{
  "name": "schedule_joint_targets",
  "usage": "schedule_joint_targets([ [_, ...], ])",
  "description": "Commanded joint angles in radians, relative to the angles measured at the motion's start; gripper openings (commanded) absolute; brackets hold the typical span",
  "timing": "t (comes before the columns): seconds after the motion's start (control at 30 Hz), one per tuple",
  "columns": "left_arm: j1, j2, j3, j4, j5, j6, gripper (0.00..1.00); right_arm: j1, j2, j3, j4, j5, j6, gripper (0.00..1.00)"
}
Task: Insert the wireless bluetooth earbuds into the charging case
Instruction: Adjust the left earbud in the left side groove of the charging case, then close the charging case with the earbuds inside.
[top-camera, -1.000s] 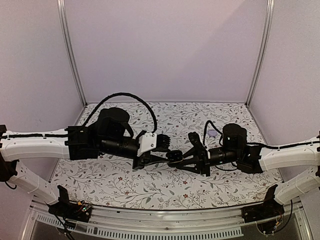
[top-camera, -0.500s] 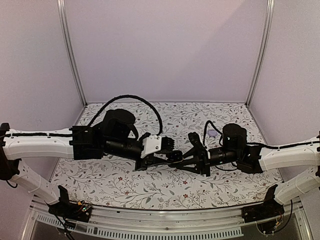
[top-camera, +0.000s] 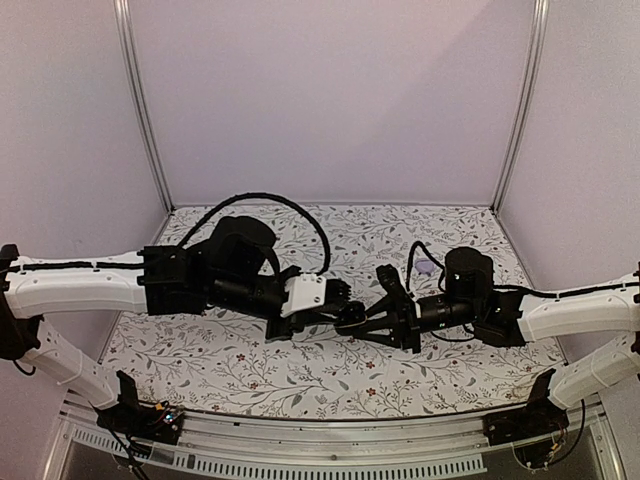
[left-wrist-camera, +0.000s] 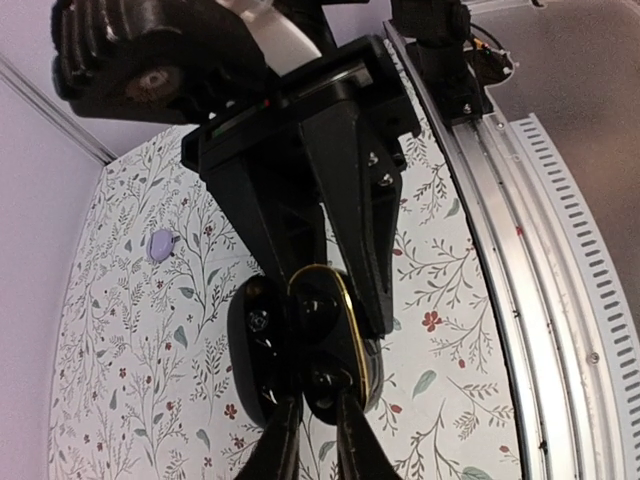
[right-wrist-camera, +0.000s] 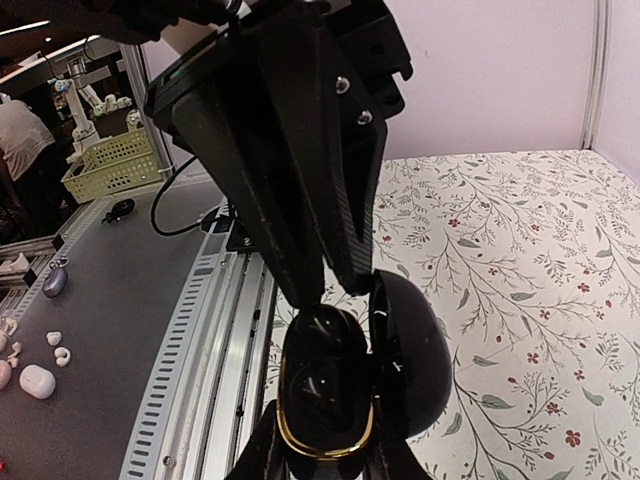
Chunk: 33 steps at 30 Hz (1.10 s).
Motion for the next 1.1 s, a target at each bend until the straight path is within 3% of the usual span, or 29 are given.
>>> schedule_joint_targets([
  [0.0, -0.014, 0.013, 0.028, -0.068, -0.051, 0.031, 0.13, -0.002, -0.003, 0.022, 0.023, -0.022, 0.009, 0.0],
  [0.13, -0.014, -0.013, 0.018, -0.064, -0.064, 0.033, 0.14, -0.002, -0.003, 0.019, 0.025, -0.017, 0.009, 0.0],
  [0.3, -0.01, -0.108, -0.039, 0.024, -0.039, 0.008, 0.25, -0.002, 0.001, 0.017, 0.029, -0.003, 0.009, 0.0],
  [0.5, 0.067, -0.175, -0.121, 0.134, 0.011, -0.104, 0.69, -0.001, -0.01, 0.02, 0.041, -0.014, 0.01, 0.0],
  [0.6, 0.069, -0.128, -0.106, 0.126, 0.019, -0.122, 0.77, -0.001, -0.009, 0.027, 0.042, -0.022, 0.012, 0.0],
  [0.87, 0.065, -0.021, -0.047, 0.107, 0.117, -0.121, 0.8, 0.006, 0.001, 0.056, 0.02, -0.02, 0.002, 0.0],
  [1.07, 0.014, -0.02, -0.046, 0.096, 0.146, -0.059, 0.75, 0.005, 0.015, 0.063, 0.02, -0.008, 0.013, 0.0],
])
